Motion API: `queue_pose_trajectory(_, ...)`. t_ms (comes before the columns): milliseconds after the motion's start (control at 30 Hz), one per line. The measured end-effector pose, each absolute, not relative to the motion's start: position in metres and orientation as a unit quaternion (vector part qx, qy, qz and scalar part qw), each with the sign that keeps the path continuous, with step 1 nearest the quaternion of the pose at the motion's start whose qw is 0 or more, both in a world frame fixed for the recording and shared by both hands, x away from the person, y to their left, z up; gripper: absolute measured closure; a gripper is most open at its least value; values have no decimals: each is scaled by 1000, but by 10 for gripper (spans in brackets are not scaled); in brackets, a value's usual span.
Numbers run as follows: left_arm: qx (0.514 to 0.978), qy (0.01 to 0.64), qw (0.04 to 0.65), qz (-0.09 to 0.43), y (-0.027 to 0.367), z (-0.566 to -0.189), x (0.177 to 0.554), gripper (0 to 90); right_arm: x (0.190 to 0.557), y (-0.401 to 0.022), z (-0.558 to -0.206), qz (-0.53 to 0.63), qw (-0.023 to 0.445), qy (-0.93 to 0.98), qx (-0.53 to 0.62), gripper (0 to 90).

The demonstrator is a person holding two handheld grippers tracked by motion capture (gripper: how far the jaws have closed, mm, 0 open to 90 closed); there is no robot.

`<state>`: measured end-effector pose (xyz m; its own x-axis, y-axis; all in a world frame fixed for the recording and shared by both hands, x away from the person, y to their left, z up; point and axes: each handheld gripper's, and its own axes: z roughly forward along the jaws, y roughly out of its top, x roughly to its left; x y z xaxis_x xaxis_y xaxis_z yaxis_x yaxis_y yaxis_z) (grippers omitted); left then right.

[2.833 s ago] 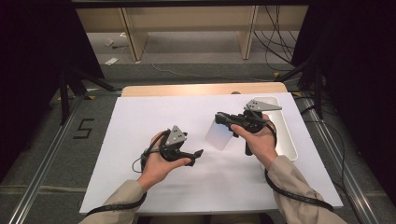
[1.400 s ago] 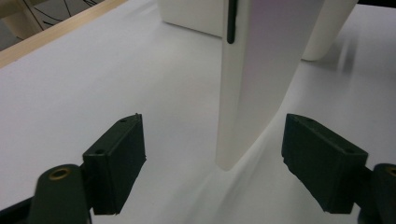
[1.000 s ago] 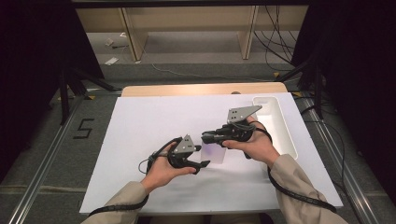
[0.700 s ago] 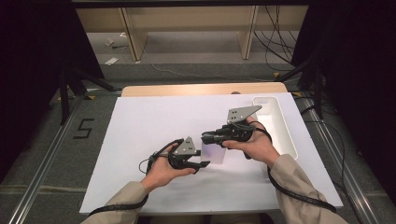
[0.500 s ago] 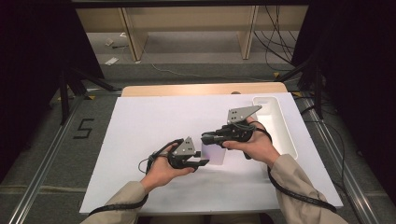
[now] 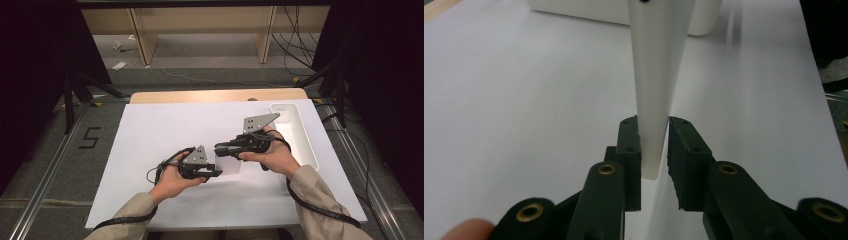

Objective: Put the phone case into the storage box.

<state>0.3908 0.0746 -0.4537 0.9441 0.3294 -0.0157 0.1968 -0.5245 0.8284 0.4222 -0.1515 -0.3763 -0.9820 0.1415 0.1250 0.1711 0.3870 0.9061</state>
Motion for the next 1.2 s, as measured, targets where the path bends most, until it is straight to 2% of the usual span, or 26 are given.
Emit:
queue_pose_trajectory(167, 870, 153, 463, 72, 77, -449, 391, 790, 423, -154, -374, -551, 13, -830, -84, 764)
queue_pose_trajectory(333, 873, 155, 455, 80, 76, -446, 388, 810, 424, -157, -373, -555, -11, -829, -72, 571)
queue_pose_trajectory(400, 872, 163, 454, 82, 77, -445, 389, 810, 425, -158, -374, -558, -27, -825, -81, 456)
queue_pose_trajectory(600, 864, 211, 446, 105, 83, -443, 392, 809, 430, -163, -376, -579, -54, -804, -126, 249)
queue_pose_trajectory(867, 838, 292, 439, 140, 92, -439, 396, 808, 433, -168, -383, -581, -69, -793, -172, 190)
queue_pose_trajectory(1100, 815, 350, 435, 157, 101, -438, 399, 807, 434, -170, -389, -576, -82, -788, -203, 230)
queue_pose_trajectory(1200, 807, 365, 434, 163, 103, -437, 400, 807, 435, -172, -391, -583, -101, -773, -229, 218)
